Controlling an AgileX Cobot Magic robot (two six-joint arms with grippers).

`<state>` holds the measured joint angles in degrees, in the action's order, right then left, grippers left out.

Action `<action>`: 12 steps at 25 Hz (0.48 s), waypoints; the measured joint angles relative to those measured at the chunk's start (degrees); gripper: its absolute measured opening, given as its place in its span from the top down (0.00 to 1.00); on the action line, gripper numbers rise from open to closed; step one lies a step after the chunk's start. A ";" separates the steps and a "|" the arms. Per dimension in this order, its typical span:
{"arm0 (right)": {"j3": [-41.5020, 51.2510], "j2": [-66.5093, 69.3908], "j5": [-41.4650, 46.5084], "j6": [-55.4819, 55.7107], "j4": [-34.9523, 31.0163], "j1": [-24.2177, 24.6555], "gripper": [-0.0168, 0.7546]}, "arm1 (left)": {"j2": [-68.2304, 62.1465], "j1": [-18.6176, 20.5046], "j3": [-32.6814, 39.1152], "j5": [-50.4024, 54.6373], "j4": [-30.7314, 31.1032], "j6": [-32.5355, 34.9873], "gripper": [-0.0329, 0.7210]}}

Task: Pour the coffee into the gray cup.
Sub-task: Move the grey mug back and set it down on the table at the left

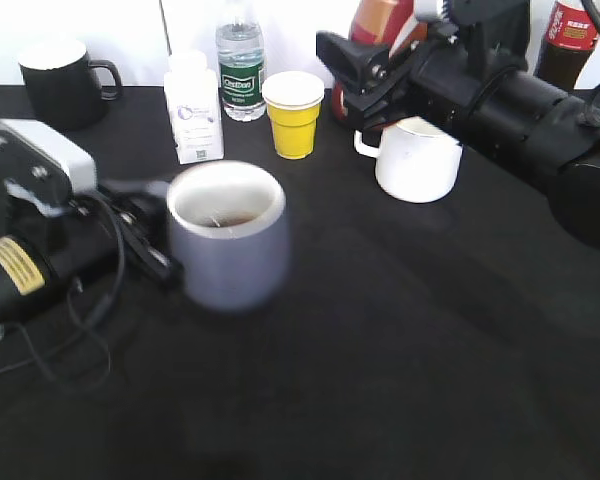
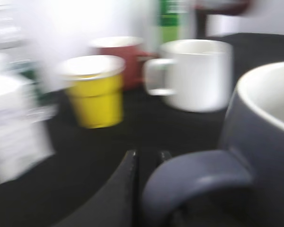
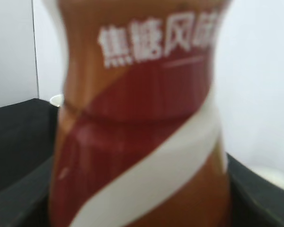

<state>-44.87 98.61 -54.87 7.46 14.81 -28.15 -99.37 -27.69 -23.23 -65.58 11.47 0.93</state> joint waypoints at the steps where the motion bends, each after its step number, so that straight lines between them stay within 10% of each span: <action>1: 0.00 0.00 1.50 1.51 0.00 0.00 0.29 | 0.00 0.00 0.00 0.00 -3.70 1.96 0.85; 5: 0.05 -0.35 3.65 3.76 0.31 0.00 0.29 | 0.00 4.95 0.00 0.00 -15.45 6.81 0.85; 12: 0.05 -2.58 9.73 4.76 1.14 0.00 0.29 | -2.82 20.28 -6.46 -0.07 -15.91 7.06 0.85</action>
<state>-44.82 96.03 -45.14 12.22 15.95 -28.15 -102.20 -7.41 -29.68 -65.65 -4.44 7.99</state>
